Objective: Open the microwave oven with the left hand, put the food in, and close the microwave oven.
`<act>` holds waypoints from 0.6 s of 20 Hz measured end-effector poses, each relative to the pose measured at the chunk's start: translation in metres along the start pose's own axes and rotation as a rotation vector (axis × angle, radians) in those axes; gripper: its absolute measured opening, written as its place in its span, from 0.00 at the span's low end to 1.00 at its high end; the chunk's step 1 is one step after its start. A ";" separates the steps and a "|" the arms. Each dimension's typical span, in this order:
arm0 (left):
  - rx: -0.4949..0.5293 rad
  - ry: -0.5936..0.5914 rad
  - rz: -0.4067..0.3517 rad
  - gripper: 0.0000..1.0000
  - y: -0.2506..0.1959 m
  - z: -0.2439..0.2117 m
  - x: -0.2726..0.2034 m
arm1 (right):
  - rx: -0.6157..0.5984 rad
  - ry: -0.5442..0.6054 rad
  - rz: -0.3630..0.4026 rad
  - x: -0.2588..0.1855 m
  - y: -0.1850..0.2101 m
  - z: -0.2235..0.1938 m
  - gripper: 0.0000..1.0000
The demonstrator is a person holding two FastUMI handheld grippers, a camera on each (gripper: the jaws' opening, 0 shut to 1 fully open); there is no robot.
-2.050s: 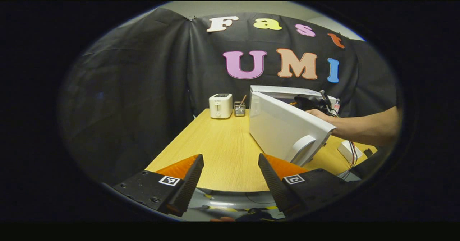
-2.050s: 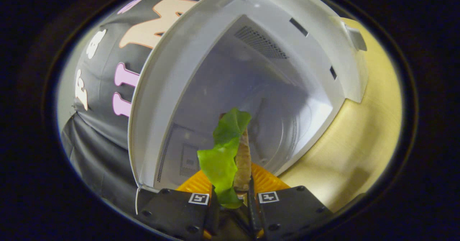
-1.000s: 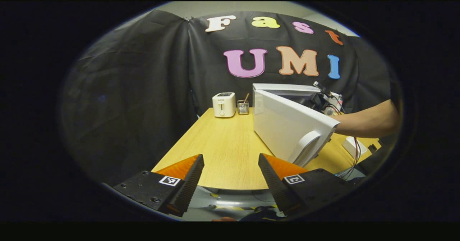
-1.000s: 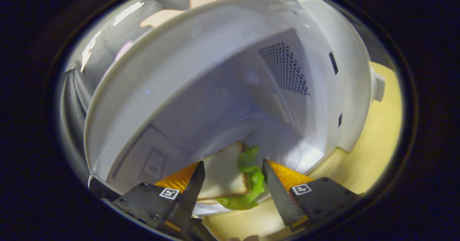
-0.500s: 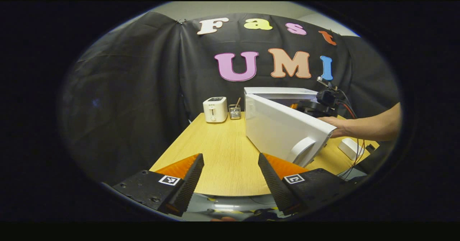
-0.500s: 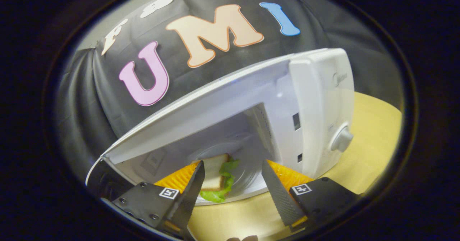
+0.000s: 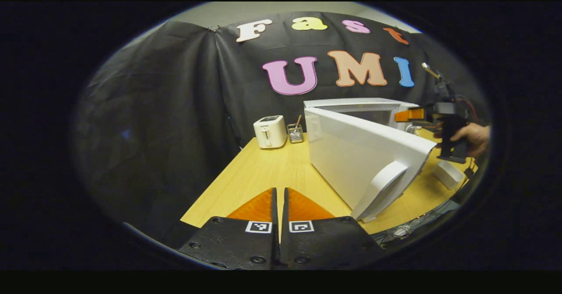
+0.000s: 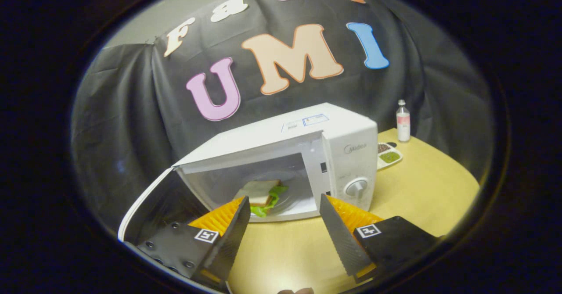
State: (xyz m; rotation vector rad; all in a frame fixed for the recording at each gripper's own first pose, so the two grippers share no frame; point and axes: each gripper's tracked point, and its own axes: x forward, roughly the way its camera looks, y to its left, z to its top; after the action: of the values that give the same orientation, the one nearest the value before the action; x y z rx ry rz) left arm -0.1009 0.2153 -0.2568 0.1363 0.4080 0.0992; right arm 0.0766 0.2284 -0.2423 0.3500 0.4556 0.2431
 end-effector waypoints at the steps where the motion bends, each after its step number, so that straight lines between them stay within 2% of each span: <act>1: 0.008 -0.014 -0.022 0.00 -0.012 0.004 0.000 | -0.029 -0.006 0.014 -0.012 0.001 0.005 0.87; 5: 0.026 -0.048 -0.087 0.00 -0.047 0.015 0.007 | -0.133 -0.021 0.026 -0.056 -0.008 0.021 0.87; 6: 0.029 -0.050 -0.096 0.00 -0.052 0.017 0.008 | -0.149 -0.035 0.024 -0.067 -0.012 0.027 0.97; 7: 0.030 -0.051 -0.106 0.00 -0.057 0.019 0.010 | -0.161 -0.053 0.018 -0.075 -0.015 0.035 0.87; 12: 0.029 -0.065 -0.133 0.01 -0.073 0.032 0.013 | -0.206 -0.088 0.006 -0.115 -0.029 0.060 0.87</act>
State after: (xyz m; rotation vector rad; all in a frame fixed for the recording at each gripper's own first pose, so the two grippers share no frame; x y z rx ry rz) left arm -0.0715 0.1412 -0.2443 0.1404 0.3531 -0.0419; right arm 0.0092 0.1506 -0.1589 0.1600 0.3393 0.2772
